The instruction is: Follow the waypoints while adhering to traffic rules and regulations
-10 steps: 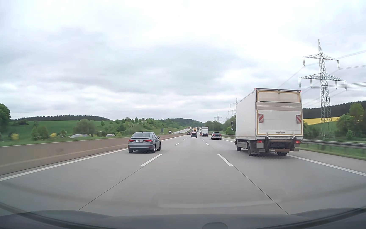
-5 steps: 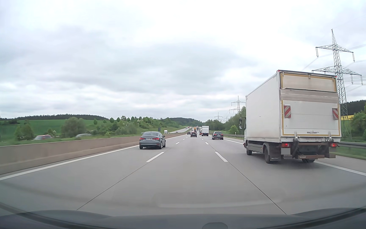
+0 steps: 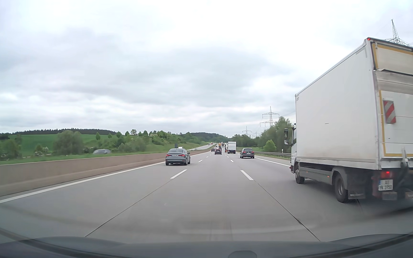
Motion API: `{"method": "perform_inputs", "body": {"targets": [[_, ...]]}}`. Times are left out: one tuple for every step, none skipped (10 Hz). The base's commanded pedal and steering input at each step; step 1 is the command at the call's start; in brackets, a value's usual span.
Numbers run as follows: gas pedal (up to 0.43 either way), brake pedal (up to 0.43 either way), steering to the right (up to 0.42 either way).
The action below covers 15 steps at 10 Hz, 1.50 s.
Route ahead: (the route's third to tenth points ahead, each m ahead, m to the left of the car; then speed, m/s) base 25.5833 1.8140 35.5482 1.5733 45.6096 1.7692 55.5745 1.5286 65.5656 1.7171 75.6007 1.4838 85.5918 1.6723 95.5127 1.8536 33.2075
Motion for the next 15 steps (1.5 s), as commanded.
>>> {"method": "perform_inputs", "body": {"targets": [[0.228, 0.0, -0.002], [0.228, 0.0, -0.003], [0.228, 0.0, -0.002], [0.228, 0.0, -0.002], [0.228, 0.0, -0.002], [0.228, 0.0, -0.002], [0.228, 0.0, -0.002], [0.228, 0.0, -0.002], [0.228, 0.0, -0.002], [0.228, 0.0, -0.002], [0.228, 0.0, -0.002], [0.228, 0.0, -0.002], [0.24, 0.0, -0.002], [0.24, 0.0, -0.001], [0.24, 0.0, -0.001]]}}
